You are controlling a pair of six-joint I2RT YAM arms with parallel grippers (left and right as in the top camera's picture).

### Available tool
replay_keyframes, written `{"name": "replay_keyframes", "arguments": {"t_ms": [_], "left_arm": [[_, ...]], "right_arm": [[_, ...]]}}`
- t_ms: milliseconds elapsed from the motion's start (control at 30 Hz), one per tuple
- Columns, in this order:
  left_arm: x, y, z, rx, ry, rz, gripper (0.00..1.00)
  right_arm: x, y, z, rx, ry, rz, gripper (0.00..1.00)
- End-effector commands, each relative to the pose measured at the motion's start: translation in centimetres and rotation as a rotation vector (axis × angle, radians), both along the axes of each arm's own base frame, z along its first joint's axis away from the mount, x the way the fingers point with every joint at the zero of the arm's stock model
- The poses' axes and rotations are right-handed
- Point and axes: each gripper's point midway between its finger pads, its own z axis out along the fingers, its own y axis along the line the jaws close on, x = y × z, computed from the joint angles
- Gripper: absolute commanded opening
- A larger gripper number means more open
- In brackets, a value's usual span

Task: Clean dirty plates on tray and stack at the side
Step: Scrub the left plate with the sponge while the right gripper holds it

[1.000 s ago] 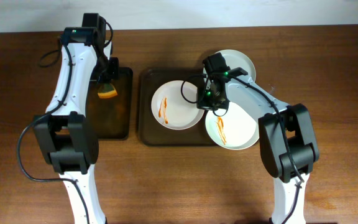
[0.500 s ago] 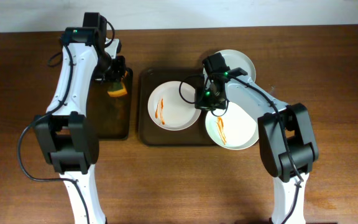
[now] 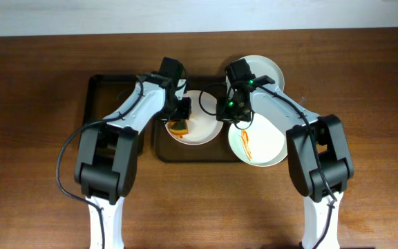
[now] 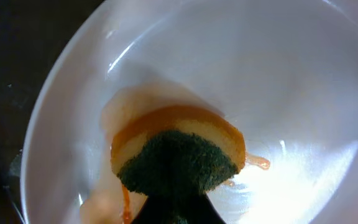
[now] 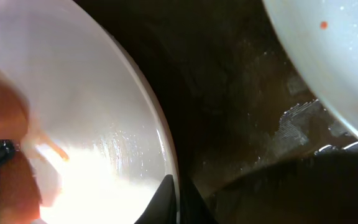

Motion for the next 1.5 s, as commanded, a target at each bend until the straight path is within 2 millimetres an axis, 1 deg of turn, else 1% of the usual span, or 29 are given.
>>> {"name": "replay_keyframes", "arguments": {"t_ms": [0,67,100,167,267,300,333,400,467,533,567,633,700,733,767,833,867,933,1000,1033,1100,1133,1200,1233,1267,1333,1400,1433,1467], "left_arm": [[-3.2,1.9,-2.9,0.105,0.112,0.052,0.00],[-3.6,1.0,-2.1,0.048,0.123,-0.013,0.00],[-3.0,0.7,-1.7,0.034,0.098,-0.043,0.00],[-0.2,1.8,-1.6,0.099,-0.017,-0.001,0.00],[4.2,5.2,-0.5,0.298,-0.225,0.178,0.00],[5.7,5.2,0.4,0.337,-0.314,0.207,0.00],[5.8,4.7,0.5,0.330,-0.325,0.199,0.00],[4.0,3.4,-0.4,0.300,-0.247,0.119,0.00],[0.9,1.0,-1.4,0.174,-0.106,-0.046,0.00],[-1.4,-1.4,-1.3,-0.007,-0.022,-0.211,0.00],[-1.8,-2.2,-1.0,-0.083,-0.007,-0.246,0.00],[-0.6,-1.4,-0.8,-0.095,-0.036,-0.208,0.00],[1.7,-0.1,-0.5,-0.083,-0.093,-0.104,0.00],[3.0,1.4,-0.6,-0.027,-0.125,-0.006,0.00],[3.5,2.6,-0.7,0.022,-0.135,0.064,0.00],[2.5,2.7,-1.0,0.029,-0.089,0.063,0.00],[0.1,1.9,-1.3,-0.006,0.003,0.013,0.00],[-2.6,-0.9,-0.6,-0.169,0.083,-0.163,0.00],[-3.5,-3.3,1.0,-0.355,0.079,-0.283,0.00],[-2.5,-3.7,1.8,-0.426,0.042,-0.280,0.00],[-0.3,-3.0,2.2,-0.450,-0.021,-0.225,0.00],[1.2,-1.3,1.6,-0.374,-0.051,-0.151,0.00],[3.6,3.8,-0.4,-0.085,-0.103,0.042,0.00],[4.4,7.5,-1.0,0.126,-0.138,0.170,0.00],[4.2,8.6,-1.1,0.208,-0.143,0.199,0.00],[2.2,8.3,-1.3,0.279,-0.086,0.164,0.00],[-1.5,7.1,-1.6,0.317,0.032,0.096,0.00],[-4.0,5.9,-1.7,0.299,0.123,0.052,0.00],[-5.1,5.0,-1.7,0.252,0.172,0.023,0.00]], "right_arm": [[0.3,0.5,0.2,0.010,-0.010,0.017,0.04],[0.3,0.5,0.2,0.010,-0.009,0.017,0.04],[0.3,0.5,0.2,0.010,-0.010,0.017,0.04],[0.3,0.5,0.2,0.010,-0.009,0.017,0.04],[0.2,0.5,0.2,0.010,-0.009,0.017,0.04],[0.2,0.5,0.2,0.010,-0.008,0.017,0.04],[0.2,0.5,0.2,0.010,-0.008,0.017,0.04],[0.2,0.5,0.2,0.009,-0.009,0.017,0.04],[0.2,0.5,0.2,0.010,-0.008,0.017,0.04],[0.2,0.6,0.2,0.017,-0.005,0.019,0.04],[0.1,0.8,0.3,0.029,-0.002,0.023,0.04],[0.0,1.0,0.3,0.038,0.002,0.025,0.04],[-0.1,1.4,0.2,0.066,0.011,0.033,0.04],[-0.2,1.9,-0.1,0.094,0.022,0.041,0.04],[-0.4,2.2,-0.5,0.110,0.035,0.046,0.04],[-0.7,2.5,-1.0,0.128,0.057,0.051,0.04],[-0.6,2.5,-1.1,0.129,0.054,0.052,0.04],[-0.6,2.5,-1.0,0.129,0.053,0.051,0.04],[-0.6,2.5,-1.0,0.130,0.054,0.052,0.04],[-0.6,2.5,-1.0,0.131,0.054,0.052,0.04],[-0.6,2.6,-1.0,0.133,0.054,0.053,0.04],[-0.6,2.6,-1.0,0.133,0.054,0.052,0.04],[-0.6,2.6,-1.0,0.132,0.054,0.052,0.04],[-0.6,2.6,-1.0,0.132,0.054,0.052,0.04],[-0.6,2.6,-1.0,0.133,0.054,0.052,0.04],[-0.6,2.6,-1.0,0.133,0.053,0.052,0.04],[-0.6,2.6,-1.0,0.133,0.054,0.052,0.04],[-0.6,2.6,-1.0,0.133,0.054,0.052,0.04],[-0.6,2.6,-1.0,0.133,0.054,0.052,0.04]]}}
